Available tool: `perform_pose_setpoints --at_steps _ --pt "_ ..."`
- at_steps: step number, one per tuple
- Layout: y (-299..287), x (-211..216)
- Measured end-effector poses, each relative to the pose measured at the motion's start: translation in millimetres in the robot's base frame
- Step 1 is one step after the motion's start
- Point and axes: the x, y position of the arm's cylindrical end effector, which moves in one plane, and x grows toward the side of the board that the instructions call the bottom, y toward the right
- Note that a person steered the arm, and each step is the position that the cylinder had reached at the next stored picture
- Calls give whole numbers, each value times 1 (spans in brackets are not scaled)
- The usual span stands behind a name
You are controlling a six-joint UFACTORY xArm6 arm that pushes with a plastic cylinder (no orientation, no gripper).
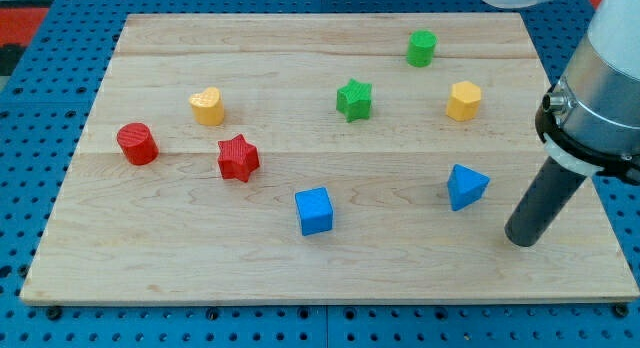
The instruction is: Drag the blue triangle towards the yellow hexagon
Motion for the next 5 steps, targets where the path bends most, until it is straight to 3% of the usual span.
perform_pose_setpoints --at_steps 1,3,5 --pt "-2 0" --pt "-60 1" --pt "-60 3"
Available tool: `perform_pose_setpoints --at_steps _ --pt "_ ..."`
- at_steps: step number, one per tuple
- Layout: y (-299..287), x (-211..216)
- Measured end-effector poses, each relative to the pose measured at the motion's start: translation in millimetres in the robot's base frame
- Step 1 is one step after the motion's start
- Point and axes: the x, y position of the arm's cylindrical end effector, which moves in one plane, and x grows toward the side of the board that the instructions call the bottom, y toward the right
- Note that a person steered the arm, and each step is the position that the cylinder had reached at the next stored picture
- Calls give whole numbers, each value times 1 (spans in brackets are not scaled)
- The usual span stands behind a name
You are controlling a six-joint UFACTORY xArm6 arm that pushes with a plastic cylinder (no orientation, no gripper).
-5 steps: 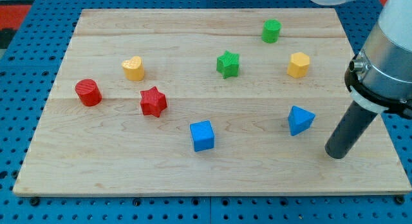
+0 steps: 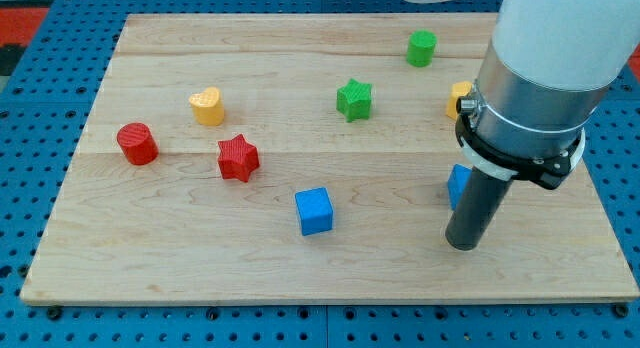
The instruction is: Drag the blue triangle towards the yellow hexagon
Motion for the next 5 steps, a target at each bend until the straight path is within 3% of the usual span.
perform_pose_setpoints --at_steps 4,5 --pt "46 -5" --pt "42 -59"
